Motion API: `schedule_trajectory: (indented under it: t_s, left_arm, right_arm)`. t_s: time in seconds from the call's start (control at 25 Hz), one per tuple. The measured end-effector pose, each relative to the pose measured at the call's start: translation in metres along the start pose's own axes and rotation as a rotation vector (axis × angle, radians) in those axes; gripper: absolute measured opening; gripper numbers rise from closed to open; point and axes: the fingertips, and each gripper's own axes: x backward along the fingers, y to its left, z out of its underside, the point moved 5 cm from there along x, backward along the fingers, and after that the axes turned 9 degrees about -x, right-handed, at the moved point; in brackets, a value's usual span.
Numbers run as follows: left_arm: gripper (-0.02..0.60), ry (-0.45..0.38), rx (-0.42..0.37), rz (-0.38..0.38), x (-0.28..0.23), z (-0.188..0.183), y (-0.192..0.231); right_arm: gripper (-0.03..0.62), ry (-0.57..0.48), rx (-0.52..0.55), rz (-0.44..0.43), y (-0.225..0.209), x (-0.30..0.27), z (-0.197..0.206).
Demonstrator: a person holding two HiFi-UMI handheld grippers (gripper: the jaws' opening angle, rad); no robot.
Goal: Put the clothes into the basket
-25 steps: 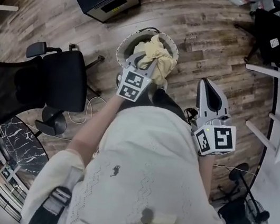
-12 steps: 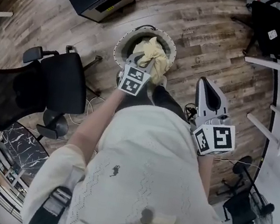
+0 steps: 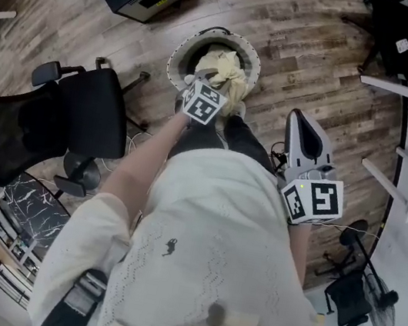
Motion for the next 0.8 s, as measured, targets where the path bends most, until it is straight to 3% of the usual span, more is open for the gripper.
schedule_trajectory:
  t_s: [0.2,0.8]
  left_arm:
    - [0.114,0.077,-0.039,0.034,-0.021,0.014,0.001]
    - [0.115,0.249,0.081,0.028,-0.059,0.06,0.029]
  right_arm:
    - [0.008,0.017,-0.001,-0.004,0.0,-0.007,0.004]
    - [0.008,0.028,-0.041,0.074,-0.003,-0.013,0.014]
